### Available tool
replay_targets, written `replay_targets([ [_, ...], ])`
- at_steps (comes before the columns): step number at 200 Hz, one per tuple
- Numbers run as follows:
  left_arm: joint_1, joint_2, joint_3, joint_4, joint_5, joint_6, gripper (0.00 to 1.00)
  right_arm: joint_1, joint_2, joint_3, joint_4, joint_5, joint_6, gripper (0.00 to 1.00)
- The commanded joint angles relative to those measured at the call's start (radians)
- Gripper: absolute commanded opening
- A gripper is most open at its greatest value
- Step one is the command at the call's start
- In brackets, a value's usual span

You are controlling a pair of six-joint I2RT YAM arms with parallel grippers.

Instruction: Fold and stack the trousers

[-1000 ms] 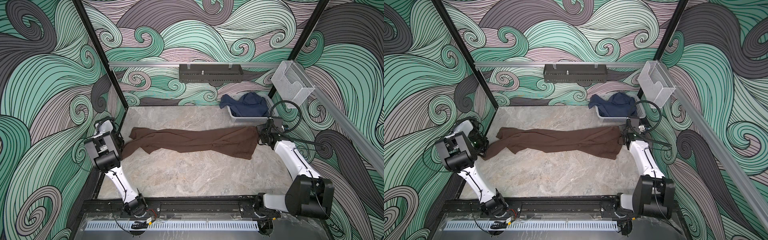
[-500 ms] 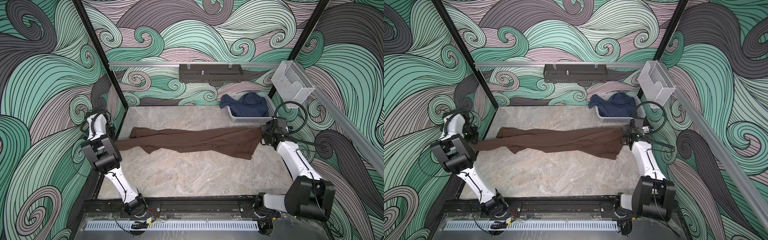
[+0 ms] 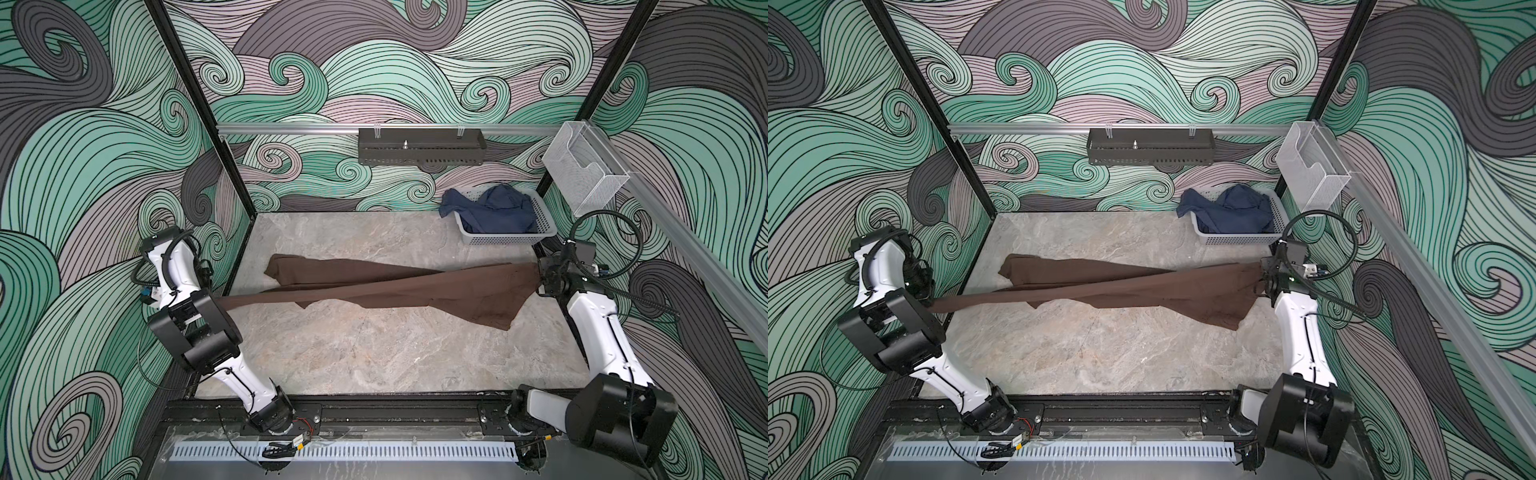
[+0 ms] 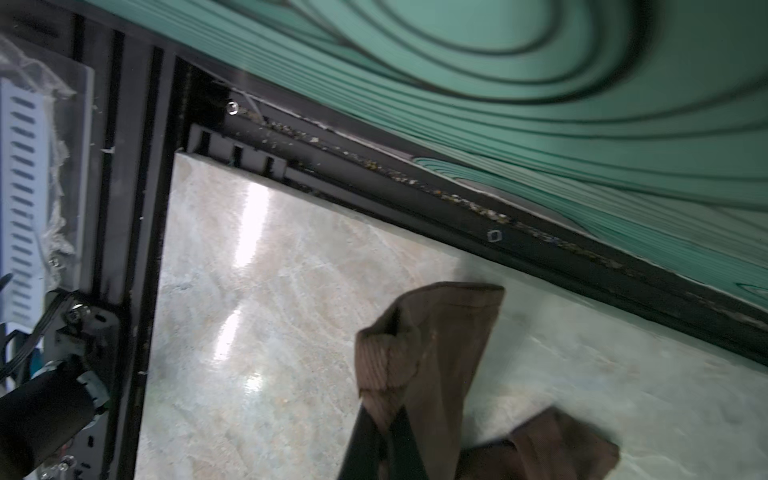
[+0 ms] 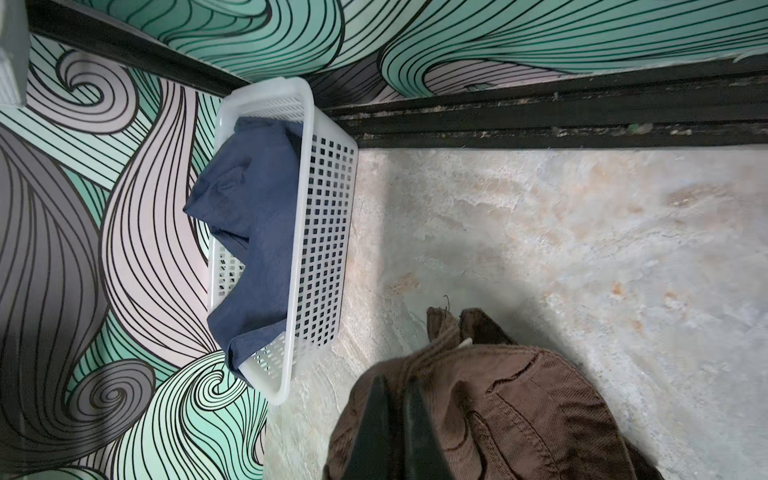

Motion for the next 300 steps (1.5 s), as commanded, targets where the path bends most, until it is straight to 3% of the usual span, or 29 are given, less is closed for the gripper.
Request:
replay_targets([
  [1,0.043,-0.079,-0.063,0.005,-0.106,-0.024,0.00,-0.038,-0.073,-0.026,-0.100,0.133,-0.005,0.00],
  [67,0.110,-0.226,-0.315,0.057,-0.147,0.027,0.00,-0.056,-0.276,-0.198,-0.271,0.171,-0.061,0.00],
  [97,0.120,-0.235,-0.345,0.095,-0.116,0.075,0.00,-0.054,-0.302,-0.231,-0.279,0.110,-0.052,0.00],
  [126,0.109,-0.217,-0.326,0.135,-0.028,0.078,0.00,-0.026,-0.231,-0.206,-0.192,0.023,0.017,0.00],
  [149,0.057,-0.170,-0.250,0.140,0.026,0.028,0.00,0.049,-0.074,-0.053,-0.096,-0.016,0.036,0.00],
  [181,0.000,-0.091,0.006,0.055,0.047,-0.030,0.00,0.085,0.136,0.307,-0.009,-0.099,0.038,0.00],
  [201,0.017,-0.075,0.149,-0.020,0.030,-0.026,0.00,0.073,0.175,0.493,-0.030,-0.123,-0.015,0.00],
  [216,0.049,-0.111,0.147,-0.047,0.011,-0.023,0.00,0.059,0.143,0.541,-0.131,-0.124,-0.069,0.00],
  [251,0.093,-0.250,-0.129,-0.019,-0.039,-0.019,0.00,0.019,-0.098,0.209,-0.276,0.004,-0.120,0.00],
  [276,0.105,-0.314,-0.373,0.052,-0.097,-0.004,0.00,0.011,-0.204,-0.062,-0.313,0.072,-0.121,0.00],
  [300,0.149,-0.332,-0.510,0.116,-0.177,0.064,0.00,0.003,-0.267,-0.233,-0.321,0.092,-0.106,0.00],
])
